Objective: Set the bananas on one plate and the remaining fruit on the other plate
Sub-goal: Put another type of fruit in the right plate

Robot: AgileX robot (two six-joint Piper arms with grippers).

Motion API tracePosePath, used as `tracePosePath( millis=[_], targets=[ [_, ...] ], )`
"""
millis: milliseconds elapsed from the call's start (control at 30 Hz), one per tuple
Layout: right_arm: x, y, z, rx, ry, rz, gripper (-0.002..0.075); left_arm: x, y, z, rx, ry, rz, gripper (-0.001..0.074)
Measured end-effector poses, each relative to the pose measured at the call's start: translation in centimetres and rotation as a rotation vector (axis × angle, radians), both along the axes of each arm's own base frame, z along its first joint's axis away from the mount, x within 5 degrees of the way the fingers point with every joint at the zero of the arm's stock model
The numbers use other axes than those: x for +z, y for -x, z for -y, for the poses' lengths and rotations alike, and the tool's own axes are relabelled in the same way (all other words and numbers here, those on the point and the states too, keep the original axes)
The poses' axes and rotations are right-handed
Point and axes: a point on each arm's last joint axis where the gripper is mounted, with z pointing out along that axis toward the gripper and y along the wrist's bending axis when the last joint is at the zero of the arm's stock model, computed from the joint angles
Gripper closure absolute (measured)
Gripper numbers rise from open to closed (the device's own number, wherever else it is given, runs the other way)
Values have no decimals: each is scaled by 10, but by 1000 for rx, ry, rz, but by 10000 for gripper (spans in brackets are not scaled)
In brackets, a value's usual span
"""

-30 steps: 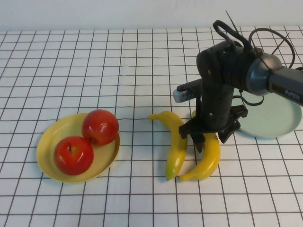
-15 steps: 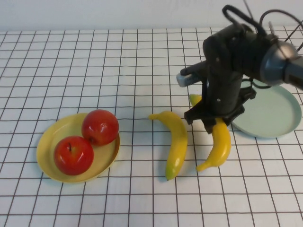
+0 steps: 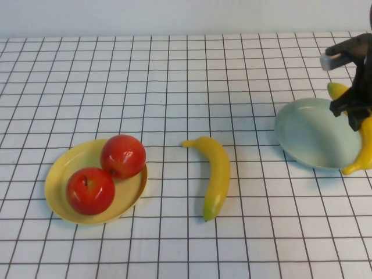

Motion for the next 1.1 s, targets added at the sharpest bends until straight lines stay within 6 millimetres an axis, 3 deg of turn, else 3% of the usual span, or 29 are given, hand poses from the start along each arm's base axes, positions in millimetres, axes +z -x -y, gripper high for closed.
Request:
tracePosePath(
  millis=[200,567,867,1000,1100],
  targets=[
    [-25,-12,12,26,21,-52,407,0,0,0,0,0,0,738],
    [-16,-51,2,31,-42,89,407,0,0,0,0,0,0,738],
    [-29,-53,1,23,-49,39,308,0,0,0,0,-2,0,738],
    [-20,-55,1,21,-43,50,298,0,0,0,0,-3,0,738],
    [-1,-54,-2,4,-94,98,298,0,0,0,0,-3,0,738]
  ],
)
